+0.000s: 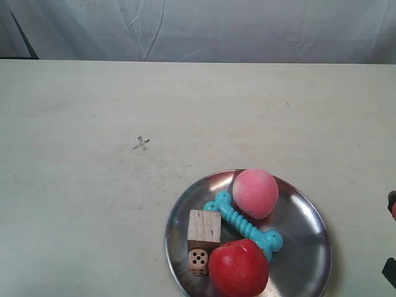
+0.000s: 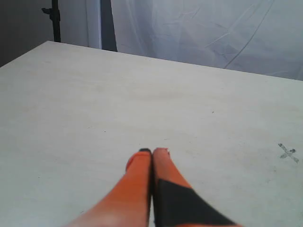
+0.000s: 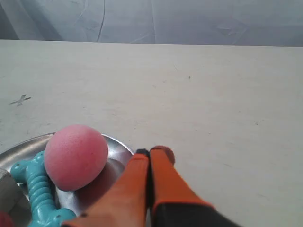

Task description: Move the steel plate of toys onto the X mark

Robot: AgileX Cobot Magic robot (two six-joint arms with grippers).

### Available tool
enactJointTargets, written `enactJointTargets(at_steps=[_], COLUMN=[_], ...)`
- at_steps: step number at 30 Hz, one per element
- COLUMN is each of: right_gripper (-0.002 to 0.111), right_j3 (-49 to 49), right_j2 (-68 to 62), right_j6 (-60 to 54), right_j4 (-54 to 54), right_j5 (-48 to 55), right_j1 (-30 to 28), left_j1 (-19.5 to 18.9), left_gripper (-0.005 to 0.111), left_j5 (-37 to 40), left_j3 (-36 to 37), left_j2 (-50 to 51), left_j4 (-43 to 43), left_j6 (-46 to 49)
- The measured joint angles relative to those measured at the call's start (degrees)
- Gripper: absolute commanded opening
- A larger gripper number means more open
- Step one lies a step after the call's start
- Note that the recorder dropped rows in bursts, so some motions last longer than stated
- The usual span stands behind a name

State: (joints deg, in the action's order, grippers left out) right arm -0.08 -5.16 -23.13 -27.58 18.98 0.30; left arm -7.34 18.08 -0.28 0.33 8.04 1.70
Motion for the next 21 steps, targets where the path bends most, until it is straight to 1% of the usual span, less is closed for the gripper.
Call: enactJointTargets(at_steps=[7,9,11,15,16,18,21], right_gripper=[0.000,0.000,0.000,0.000,0.000,0.000,0.000], right_j3=[0.0,0.0,0.0,0.0,0.0,0.0,0.0], right_j2=[0.0,0.0,0.0,0.0,0.0,0.0,0.0], right_j6=[0.0,0.0,0.0,0.0,0.0,0.0,0.0], right_j4=[0.0,0.0,0.0,-0.2,-0.4,-0.6,-0.7], right_j5=[0.0,0.0,0.0,0.0,0.0,0.0,-0.3], right_j1=[0.0,0.0,0.0,0.0,0.0,0.0,0.0], left_j1=[0.0,0.0,0.0,0.0,0.0,0.0,0.0], left_gripper=[0.000,0.000,0.000,0.000,0.000,0.000,0.000], left_j5=[0.0,-0.8,-3.2,-9.8,-12.8,-17.0,-19.9], left_j3=[0.0,0.0,0.0,0.0,0.0,0.0,0.0], left_j2=[0.0,0.0,0.0,0.0,0.0,0.0,0.0], left_j4=[0.0,-2.6,-8.0,-24.7,-31.3,-36.0,-37.5], left_j6=[0.0,1.5,4.0,8.2,8.9,9.3,9.5])
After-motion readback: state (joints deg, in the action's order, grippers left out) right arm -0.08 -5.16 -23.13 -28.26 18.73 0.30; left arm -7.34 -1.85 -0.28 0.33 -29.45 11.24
